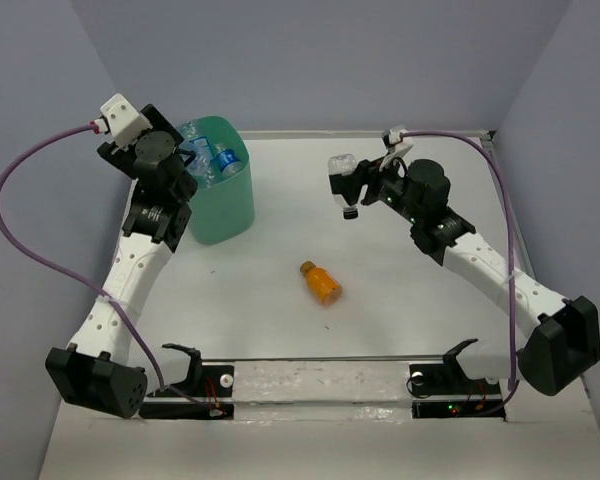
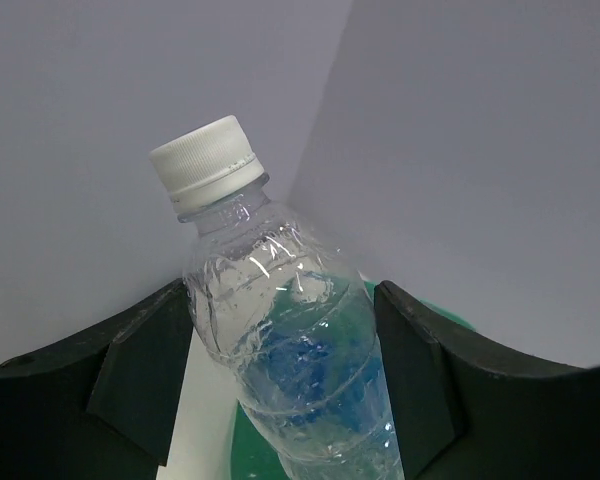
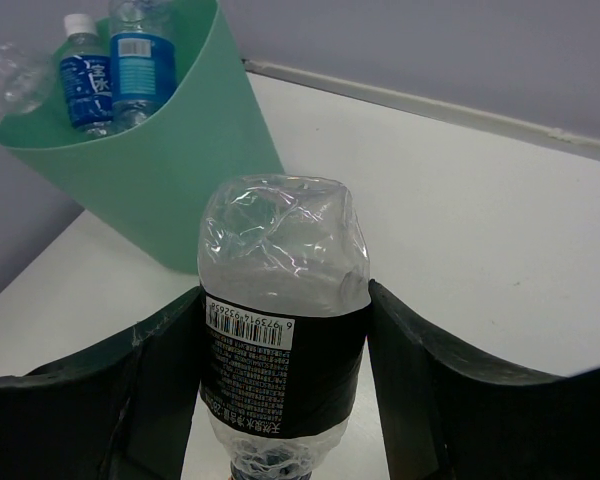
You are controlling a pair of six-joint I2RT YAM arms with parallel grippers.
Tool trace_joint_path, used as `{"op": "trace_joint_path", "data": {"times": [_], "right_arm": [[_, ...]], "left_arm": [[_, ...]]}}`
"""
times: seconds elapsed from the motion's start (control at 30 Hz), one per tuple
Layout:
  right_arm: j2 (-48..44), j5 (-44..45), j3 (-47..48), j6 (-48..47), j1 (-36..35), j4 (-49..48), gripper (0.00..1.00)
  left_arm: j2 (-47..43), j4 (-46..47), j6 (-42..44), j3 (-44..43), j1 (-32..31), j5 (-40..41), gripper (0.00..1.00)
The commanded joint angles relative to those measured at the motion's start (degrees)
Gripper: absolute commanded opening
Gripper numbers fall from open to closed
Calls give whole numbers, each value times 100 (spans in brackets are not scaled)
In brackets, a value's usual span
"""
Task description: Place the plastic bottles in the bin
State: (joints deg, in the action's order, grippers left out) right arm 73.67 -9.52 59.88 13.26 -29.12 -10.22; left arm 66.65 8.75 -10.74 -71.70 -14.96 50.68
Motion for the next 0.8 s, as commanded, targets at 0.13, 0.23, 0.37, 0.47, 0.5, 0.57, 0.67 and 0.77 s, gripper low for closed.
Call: {"op": "trace_joint_path", "data": {"times": [0.13,0.23,0.37,0.47,0.5,0.57,0.67,0.77], "right_arm": [[103,-287,50,212,-225,-674,45],[280,-305,260,230,-418,-762,45],[656,-252,760,186,-682,-1077,45],[964,-348,1330,405,-753,-1446,45],[1209,-375,1473,554,-814,-1544,45],[1447,-437,1745,686,-814,-1824,45],[1966,-472,2343,880,-937,-2027,45],[2519,-481,2967,942,-1069,-2160,45]], "left_arm": [[752,960,1749,304,-7,716,66],[1042,1286,2041,516,-138,689,66],[1341,1568,2383,570,-489,882,72],[1351,1656,2385,675,-622,927,85],[1298,1656,2227,771,-622,918,99],[1044,1621,2103,772,-622,883,99],[632,911,1471,343,-622,559,99],[209,42,866,-220,-613,41,99]]}}
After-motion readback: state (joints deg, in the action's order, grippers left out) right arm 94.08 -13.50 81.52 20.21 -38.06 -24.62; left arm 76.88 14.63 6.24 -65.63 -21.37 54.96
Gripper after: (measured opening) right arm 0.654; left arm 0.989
